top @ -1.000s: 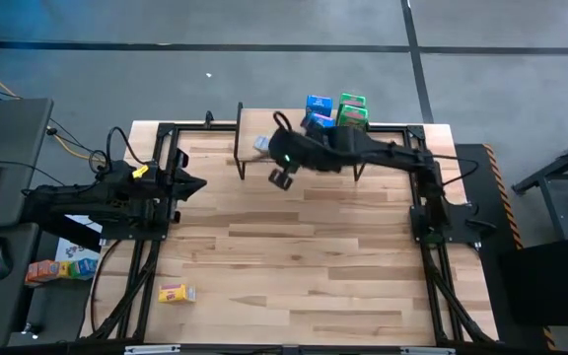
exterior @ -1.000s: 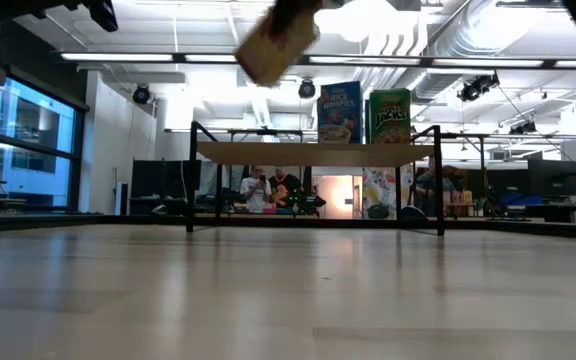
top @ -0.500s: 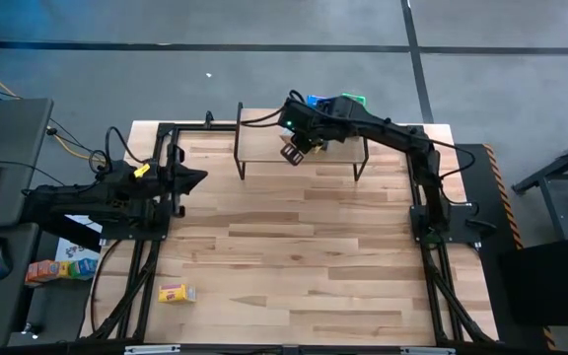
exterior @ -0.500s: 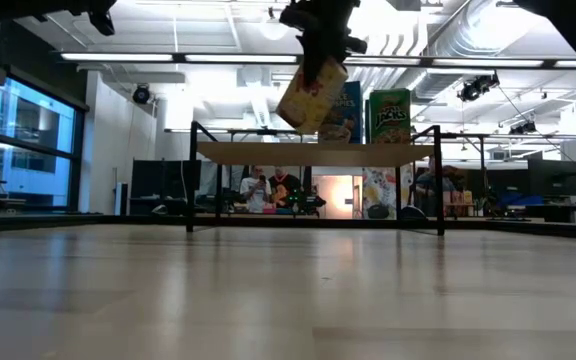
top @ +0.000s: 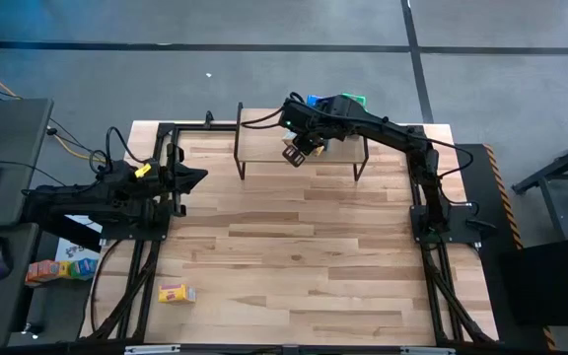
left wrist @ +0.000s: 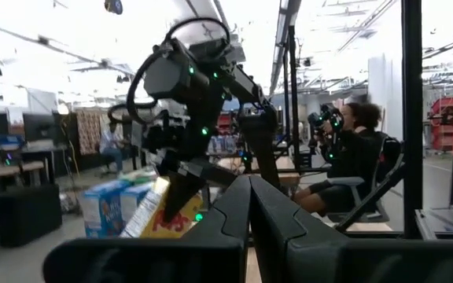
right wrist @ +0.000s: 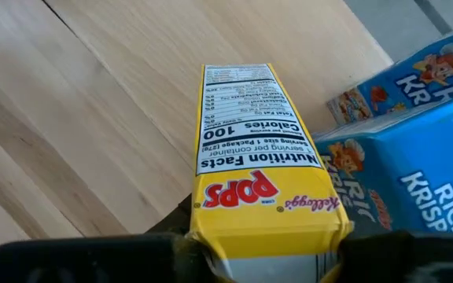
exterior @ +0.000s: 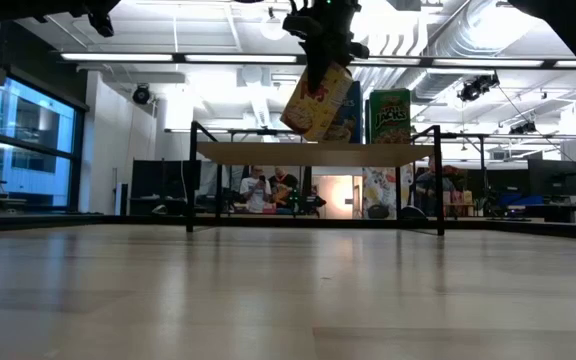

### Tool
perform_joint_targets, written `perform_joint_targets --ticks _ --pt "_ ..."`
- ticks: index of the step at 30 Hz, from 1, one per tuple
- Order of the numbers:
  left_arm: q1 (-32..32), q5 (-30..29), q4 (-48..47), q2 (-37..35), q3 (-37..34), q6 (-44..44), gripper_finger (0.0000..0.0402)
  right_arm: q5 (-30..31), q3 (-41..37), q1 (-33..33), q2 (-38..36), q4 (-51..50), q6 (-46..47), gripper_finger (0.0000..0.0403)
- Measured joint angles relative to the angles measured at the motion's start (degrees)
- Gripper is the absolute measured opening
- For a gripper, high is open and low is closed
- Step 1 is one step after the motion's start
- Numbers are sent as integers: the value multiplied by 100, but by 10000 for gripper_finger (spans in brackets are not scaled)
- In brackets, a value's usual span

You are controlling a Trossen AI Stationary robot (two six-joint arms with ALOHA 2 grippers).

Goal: Stack cereal on shelf
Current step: Put the right yellow cereal box on the shelf

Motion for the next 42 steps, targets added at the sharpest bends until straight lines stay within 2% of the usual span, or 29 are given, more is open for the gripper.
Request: perform_joint_targets --ticks 4,8,19,24,42 --pt "0 0 -200 0 1 -224 0 -217 0 -34 58 -197 -10 91" --pt "0 1 -301 0 -1 -275 0 -184 15 -61 99 -269 -122 91" --pt "0 1 -320 0 -1 -439 0 -301 0 -69 118 383 -500 97" --pt "0 1 -346 0 -1 -439 0 -542 0 -69 118 394 -699 115" --pt "0 -14 -394 0 -1 -440 0 -448 -4 -172 251 669 -664 200"
